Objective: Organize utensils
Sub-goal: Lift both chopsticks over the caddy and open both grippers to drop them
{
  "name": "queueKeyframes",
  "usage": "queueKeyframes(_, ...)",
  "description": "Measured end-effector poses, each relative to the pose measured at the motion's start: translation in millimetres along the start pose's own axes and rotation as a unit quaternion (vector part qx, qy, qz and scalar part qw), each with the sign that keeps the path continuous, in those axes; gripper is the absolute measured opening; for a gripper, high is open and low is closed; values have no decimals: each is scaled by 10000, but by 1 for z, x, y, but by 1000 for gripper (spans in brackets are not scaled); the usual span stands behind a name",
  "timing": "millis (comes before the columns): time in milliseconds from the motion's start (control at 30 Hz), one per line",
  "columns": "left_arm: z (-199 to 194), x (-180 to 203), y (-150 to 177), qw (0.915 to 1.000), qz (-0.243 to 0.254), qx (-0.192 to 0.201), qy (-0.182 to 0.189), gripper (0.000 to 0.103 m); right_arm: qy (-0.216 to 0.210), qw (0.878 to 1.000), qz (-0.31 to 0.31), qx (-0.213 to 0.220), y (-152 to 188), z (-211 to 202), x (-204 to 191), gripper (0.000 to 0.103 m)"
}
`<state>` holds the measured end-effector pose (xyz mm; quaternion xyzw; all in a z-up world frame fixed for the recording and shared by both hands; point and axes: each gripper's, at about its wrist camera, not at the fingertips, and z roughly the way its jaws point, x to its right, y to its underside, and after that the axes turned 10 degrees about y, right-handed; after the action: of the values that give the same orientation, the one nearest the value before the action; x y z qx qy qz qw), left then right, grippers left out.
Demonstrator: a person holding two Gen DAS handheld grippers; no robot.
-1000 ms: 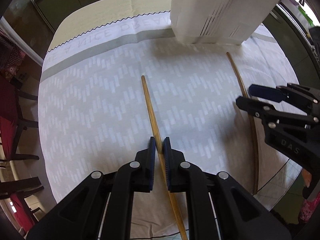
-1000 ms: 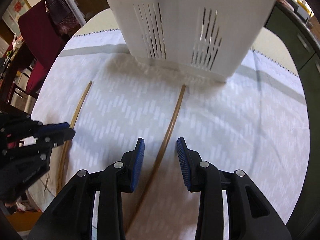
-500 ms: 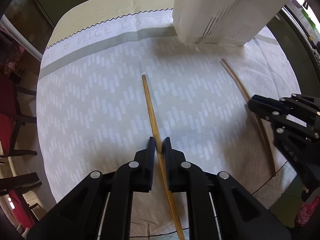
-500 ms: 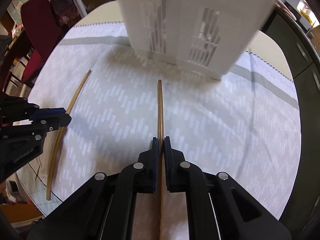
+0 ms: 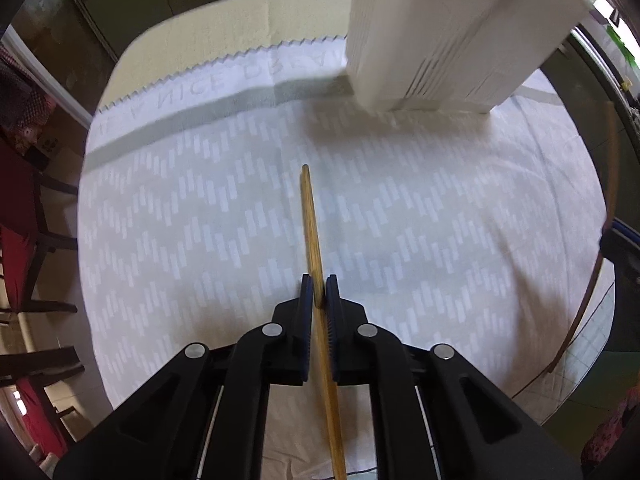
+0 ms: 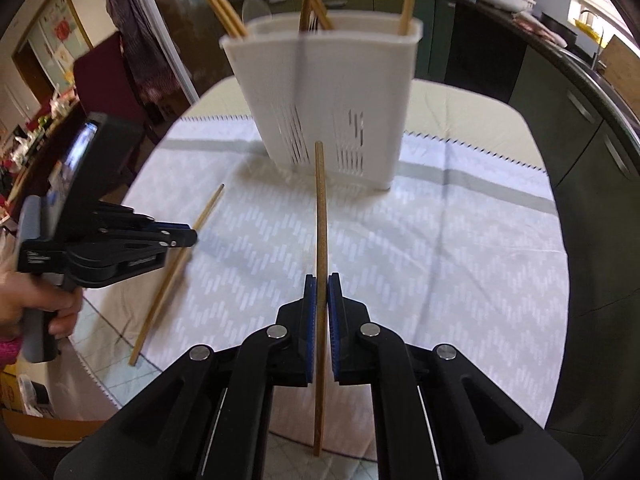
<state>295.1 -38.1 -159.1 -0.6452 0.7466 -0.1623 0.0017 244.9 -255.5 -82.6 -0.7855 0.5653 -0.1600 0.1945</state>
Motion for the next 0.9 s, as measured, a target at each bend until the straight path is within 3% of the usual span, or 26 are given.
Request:
queueKeyframes(400,-99,40,28,9922,589,1079,219,6,-132,9975,329,619,15,-65,33,7)
queueKeyframes(567,-120,46,52,9876,721,1366,271,6,-134,9967,347,721,18,-74,35,7)
queueKeyframes(900,-143,48,63,9828,752,1652,335,6,-132,9957,272,870,18,-88,31,7)
